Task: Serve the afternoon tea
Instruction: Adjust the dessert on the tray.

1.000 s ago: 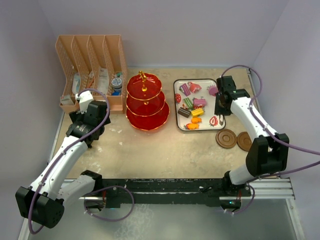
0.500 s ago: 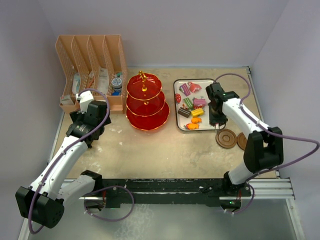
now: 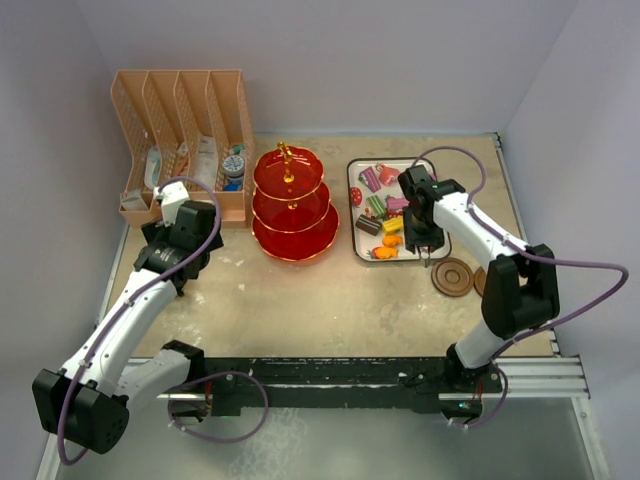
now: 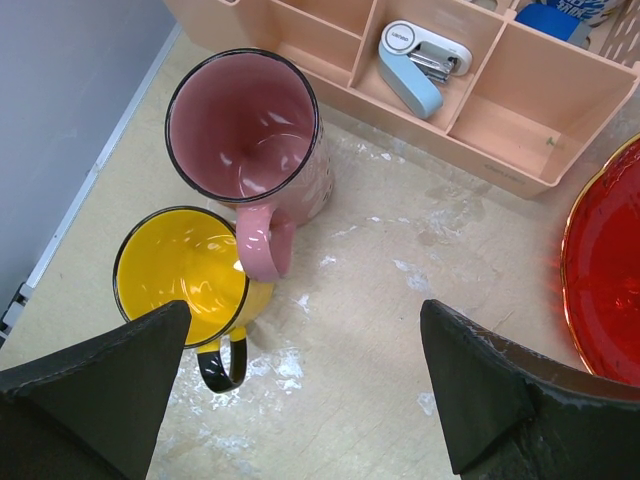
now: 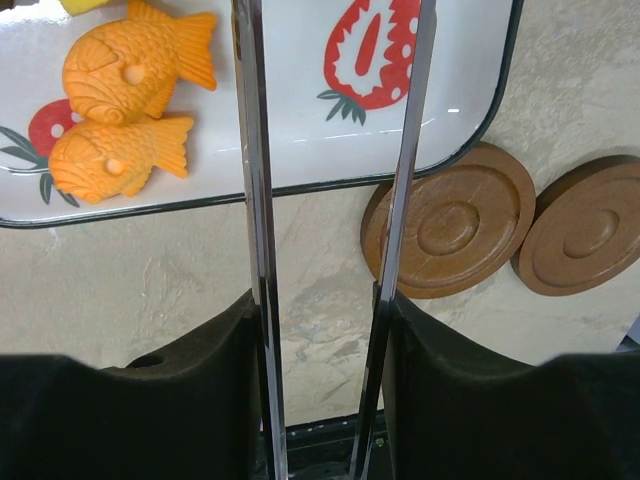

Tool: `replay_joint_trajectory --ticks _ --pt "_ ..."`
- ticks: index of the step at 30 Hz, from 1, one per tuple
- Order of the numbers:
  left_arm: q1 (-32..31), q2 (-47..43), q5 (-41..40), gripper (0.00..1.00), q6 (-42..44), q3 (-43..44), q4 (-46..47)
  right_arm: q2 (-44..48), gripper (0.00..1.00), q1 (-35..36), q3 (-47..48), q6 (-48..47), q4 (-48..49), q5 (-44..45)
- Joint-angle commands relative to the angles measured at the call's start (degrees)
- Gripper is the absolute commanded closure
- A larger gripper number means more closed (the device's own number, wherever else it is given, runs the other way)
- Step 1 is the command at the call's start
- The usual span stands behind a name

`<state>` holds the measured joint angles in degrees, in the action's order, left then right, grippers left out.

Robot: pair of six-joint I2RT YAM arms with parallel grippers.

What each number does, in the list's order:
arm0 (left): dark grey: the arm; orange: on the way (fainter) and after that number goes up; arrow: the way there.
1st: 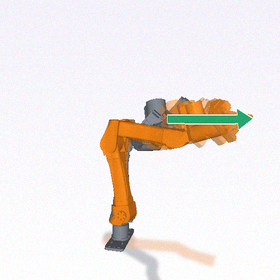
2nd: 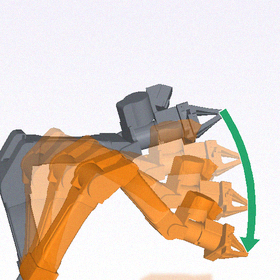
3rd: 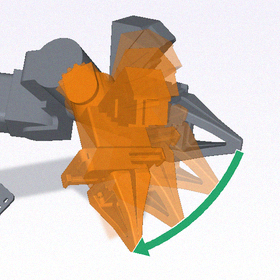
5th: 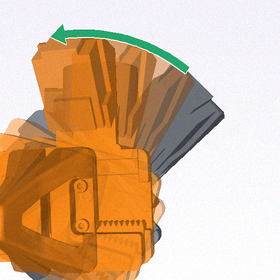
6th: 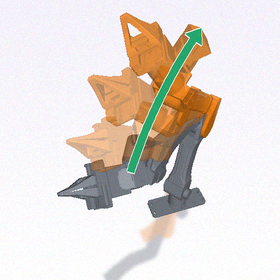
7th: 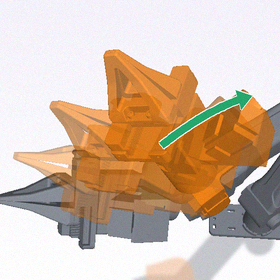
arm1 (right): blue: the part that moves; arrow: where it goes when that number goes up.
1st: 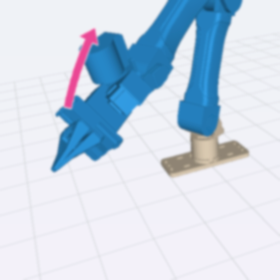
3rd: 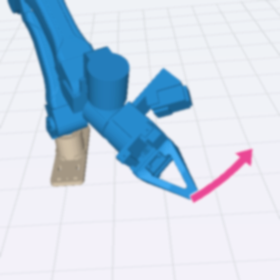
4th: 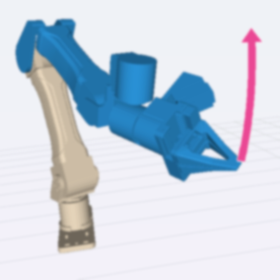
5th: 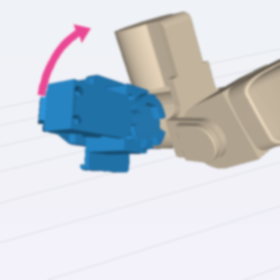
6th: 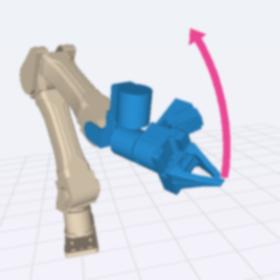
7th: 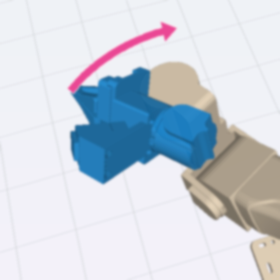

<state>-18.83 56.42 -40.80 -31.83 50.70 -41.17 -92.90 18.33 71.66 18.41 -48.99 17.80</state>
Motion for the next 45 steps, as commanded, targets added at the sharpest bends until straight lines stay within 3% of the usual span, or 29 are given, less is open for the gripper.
replay_joint_trajectory --ticks 1,7,12,18,33,41,45 --pt "-0.1 0.2 0.0 0.05 1.0 0.0 1.9 2.6 0.53 0.1 1.8 -0.9 -0.5 -3.4" --pt "-0.1 0.4 -0.1 0.06 1.0 0.2 1.8 5.4 0.53 0.1 1.7 -0.6 0.8 -9.1" --pt "-0.2 0.6 -0.1 0.06 1.0 0.1 1.7 6.9 0.71 0.0 2.5 -0.4 0.4 -5.6" --pt "-0.1 0.8 -0.2 0.06 1.0 0.1 1.6 6.1 0.79 0.0 2.7 0.1 -1.9 0.2" --pt "-0.1 1.8 -0.2 0.06 1.0 0.2 1.5 2.5 0.75 0.0 6.3 -0.6 -4.2 13.9" --pt "-0.2 2.1 0.0 0.06 1.1 0.2 1.5 -1.6 0.73 0.9 7.5 -1.3 -5.0 13.4" --pt "-0.2 2.0 -0.1 0.06 1.1 0.3 1.6 -2.5 0.67 1.3 8.3 -1.5 -5.1 11.4"
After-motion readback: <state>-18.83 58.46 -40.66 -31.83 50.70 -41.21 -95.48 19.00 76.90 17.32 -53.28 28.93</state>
